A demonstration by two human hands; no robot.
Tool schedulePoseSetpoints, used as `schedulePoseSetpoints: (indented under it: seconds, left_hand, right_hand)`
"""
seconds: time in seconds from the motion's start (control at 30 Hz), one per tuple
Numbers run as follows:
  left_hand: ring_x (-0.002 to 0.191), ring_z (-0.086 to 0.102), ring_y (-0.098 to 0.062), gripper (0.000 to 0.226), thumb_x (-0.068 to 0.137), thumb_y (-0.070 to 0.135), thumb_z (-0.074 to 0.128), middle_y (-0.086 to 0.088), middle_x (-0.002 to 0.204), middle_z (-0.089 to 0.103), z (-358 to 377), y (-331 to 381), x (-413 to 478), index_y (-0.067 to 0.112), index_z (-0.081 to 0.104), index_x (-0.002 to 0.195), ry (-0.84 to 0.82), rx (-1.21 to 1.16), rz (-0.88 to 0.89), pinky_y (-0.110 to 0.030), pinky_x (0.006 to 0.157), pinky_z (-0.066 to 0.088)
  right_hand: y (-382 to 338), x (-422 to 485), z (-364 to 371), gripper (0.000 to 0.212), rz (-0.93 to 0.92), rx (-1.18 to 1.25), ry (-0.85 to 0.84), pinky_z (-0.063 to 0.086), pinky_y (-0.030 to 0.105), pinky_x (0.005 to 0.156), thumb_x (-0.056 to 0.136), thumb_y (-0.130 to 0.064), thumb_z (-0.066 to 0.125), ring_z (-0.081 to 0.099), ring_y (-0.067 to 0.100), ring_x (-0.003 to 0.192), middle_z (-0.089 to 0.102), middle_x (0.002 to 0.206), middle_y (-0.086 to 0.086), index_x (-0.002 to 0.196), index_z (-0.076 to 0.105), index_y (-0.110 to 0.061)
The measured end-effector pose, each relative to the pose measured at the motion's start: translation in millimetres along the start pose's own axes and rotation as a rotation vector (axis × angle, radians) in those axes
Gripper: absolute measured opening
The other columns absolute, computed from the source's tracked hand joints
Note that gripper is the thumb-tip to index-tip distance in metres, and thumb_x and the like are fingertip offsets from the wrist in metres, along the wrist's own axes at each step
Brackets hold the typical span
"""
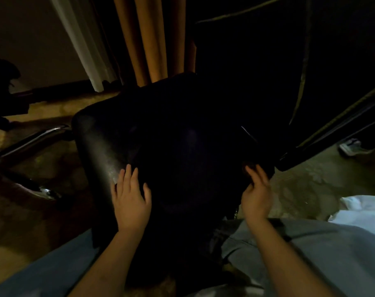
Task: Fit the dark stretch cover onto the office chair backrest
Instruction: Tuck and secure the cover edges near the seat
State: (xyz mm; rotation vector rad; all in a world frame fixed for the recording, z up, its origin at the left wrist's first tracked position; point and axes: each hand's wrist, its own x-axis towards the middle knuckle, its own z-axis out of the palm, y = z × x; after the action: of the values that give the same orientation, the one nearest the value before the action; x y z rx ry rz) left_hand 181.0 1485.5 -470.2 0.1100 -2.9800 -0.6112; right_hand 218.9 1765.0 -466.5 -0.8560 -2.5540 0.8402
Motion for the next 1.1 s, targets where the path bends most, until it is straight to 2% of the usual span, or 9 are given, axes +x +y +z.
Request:
schedulePoseSetpoints:
  seconds: [0.13, 0.23, 0.3, 0.43, 0.6, 0.73, 0.9, 1.0, 1.1]
  left_hand:
    - [0.139, 0.033, -0.023, 0.042, 0.095, 0.005, 0.049, -0.009, 0.148, 0.041, -6.7, -4.4, -22.8, 0.004, 0.048, 0.137, -0.040, -0.159, 0.018, -0.042, 0.116, 0.025]
    - [0.138, 0.035, -0.024, 0.045, 0.093, 0.001, 0.049, -0.007, 0.148, 0.041, -17.0, -17.0, -36.2, 0.005, 0.048, 0.137, -0.030, -0.184, -0.033, -0.039, 0.113, 0.031]
    - [0.136, 0.038, -0.028, 0.045, 0.091, -0.003, 0.052, -0.012, 0.146, 0.042, -22.9, -25.8, -45.2, 0.001, 0.049, 0.135, -0.019, -0.160, -0.045, -0.041, 0.112, 0.032]
    - [0.133, 0.039, -0.035, 0.044, 0.088, -0.006, 0.055, -0.018, 0.143, 0.044, -36.3, -21.7, -63.3, -0.003, 0.050, 0.132, -0.008, -0.150, -0.008, -0.041, 0.111, 0.031]
    - [0.136, 0.038, -0.028, 0.042, 0.091, 0.001, 0.054, -0.012, 0.144, 0.045, -71.6, 28.8, -44.4, 0.002, 0.051, 0.133, -0.001, -0.181, 0.099, -0.036, 0.113, 0.028]
    - [0.136, 0.037, -0.020, 0.040, 0.094, 0.008, 0.054, -0.005, 0.144, 0.046, -118.2, 88.2, -18.5, 0.008, 0.052, 0.134, 0.059, -0.250, 0.218, -0.032, 0.113, 0.031]
    - [0.136, 0.037, -0.015, 0.038, 0.095, 0.012, 0.052, -0.002, 0.143, 0.047, -184.4, 161.6, 0.1, 0.011, 0.052, 0.134, 0.164, -0.322, 0.346, -0.026, 0.112, 0.028]
    - [0.136, 0.037, -0.014, 0.038, 0.096, 0.013, 0.051, -0.002, 0.142, 0.048, -218.6, 194.8, 2.1, 0.011, 0.052, 0.134, 0.237, -0.346, 0.411, -0.020, 0.109, 0.025]
    - [0.135, 0.037, -0.012, 0.037, 0.096, 0.013, 0.050, -0.002, 0.140, 0.049, -240.9, 219.0, -0.1, 0.012, 0.052, 0.133, 0.272, -0.356, 0.467, -0.017, 0.107, 0.024]
  right_hand:
    - [-29.3, -85.8, 19.5, 0.060, -0.173, 0.043, -0.121, 0.045, 0.033, 0.102, 0.081, 0.017, 0.052, 0.047, 0.023, 0.130, 0.044, 0.146, 0.000, 0.126, 0.062, -0.021]
    - [-56.1, -147.0, 39.7, 0.052, -0.425, 0.037, -0.258, 0.030, 0.027, 0.113, 0.084, 0.005, 0.044, 0.045, 0.019, 0.130, 0.051, 0.140, 0.001, 0.123, 0.064, -0.022]
    - [-68.4, -170.6, 45.4, 0.050, -0.565, 0.085, -0.379, 0.028, 0.023, 0.112, 0.082, 0.001, 0.045, 0.047, 0.017, 0.127, 0.056, 0.135, 0.000, 0.119, 0.066, -0.024]
    - [-75.0, -152.9, 27.5, 0.052, -0.764, 0.110, -0.532, 0.044, 0.029, 0.098, 0.070, 0.006, 0.056, 0.059, 0.021, 0.116, 0.061, 0.128, 0.002, 0.112, 0.070, -0.022]
    - [-88.1, -64.0, -38.0, 0.040, -0.743, 0.061, -0.264, 0.033, 0.014, 0.101, 0.081, -0.009, 0.044, 0.059, 0.019, 0.107, 0.066, 0.118, 0.008, 0.107, 0.072, -0.017]
    - [-119.9, 16.0, -136.8, 0.047, -0.821, -0.009, 0.040, 0.039, 0.028, 0.104, 0.073, 0.016, 0.057, 0.057, 0.028, 0.114, 0.062, 0.123, 0.012, 0.110, 0.071, -0.009]
    - [-188.0, 88.3, -279.0, 0.040, -0.968, -0.146, 0.373, 0.046, 0.037, 0.096, 0.084, -0.010, 0.038, 0.059, 0.034, 0.110, 0.064, 0.118, 0.016, 0.103, 0.073, -0.007]
    - [-214.6, 117.8, -349.5, 0.048, -0.869, -0.333, 0.420, 0.043, 0.039, 0.094, 0.087, -0.031, 0.032, 0.053, 0.036, 0.113, 0.061, 0.121, 0.014, 0.107, 0.071, -0.009]
    - [-212.7, 134.0, -386.7, 0.034, -0.718, -0.486, 0.385, 0.039, 0.043, 0.096, 0.093, -0.025, 0.047, 0.046, 0.038, 0.118, 0.055, 0.129, 0.016, 0.118, 0.066, -0.010]
